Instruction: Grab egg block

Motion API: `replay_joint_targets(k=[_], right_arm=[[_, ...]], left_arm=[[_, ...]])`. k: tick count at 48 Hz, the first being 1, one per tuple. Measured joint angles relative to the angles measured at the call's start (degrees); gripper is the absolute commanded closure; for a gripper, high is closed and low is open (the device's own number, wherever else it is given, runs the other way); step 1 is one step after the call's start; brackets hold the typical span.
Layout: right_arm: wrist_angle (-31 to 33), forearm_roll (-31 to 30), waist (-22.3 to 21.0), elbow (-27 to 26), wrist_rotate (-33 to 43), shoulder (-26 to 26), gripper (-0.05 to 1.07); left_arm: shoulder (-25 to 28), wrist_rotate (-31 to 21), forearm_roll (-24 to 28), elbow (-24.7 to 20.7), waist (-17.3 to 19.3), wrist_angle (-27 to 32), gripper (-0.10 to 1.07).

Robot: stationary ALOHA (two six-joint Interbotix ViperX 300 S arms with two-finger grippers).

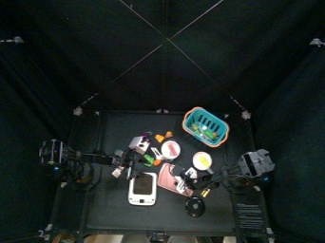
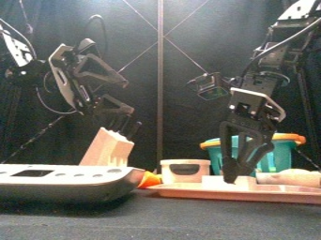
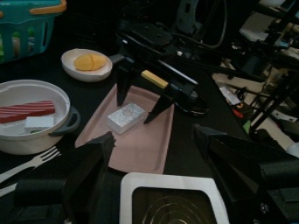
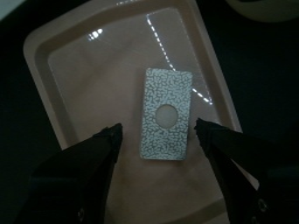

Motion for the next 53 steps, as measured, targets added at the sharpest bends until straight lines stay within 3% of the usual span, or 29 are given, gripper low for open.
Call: replay_joint_targets(k=[19,26,39,53], right_arm=[[12.7,10.2,3.1,-2.0,2.7,-11.2,0.05],[16.7,15.5,6.7,0.4,10.5,-15.1,0.05],[18.0,16.8,15.4,7.8,30.8,-20.3,0.05],[18.9,17.7,20.6,12.2,47.3,-21.0,0.05]], left_arm=[[0.0,0.0,0.0,0.0,0.0,0.3,-0.06],[-0.1,0.0,-0.1,0.0,0.0,0.6,-0.06],[0.0,0.0,-0.1,0.0,0.0,0.7,-0.06],[0.0,0.0,-0.1,0.0,-0.1,0.7,-0.06]])
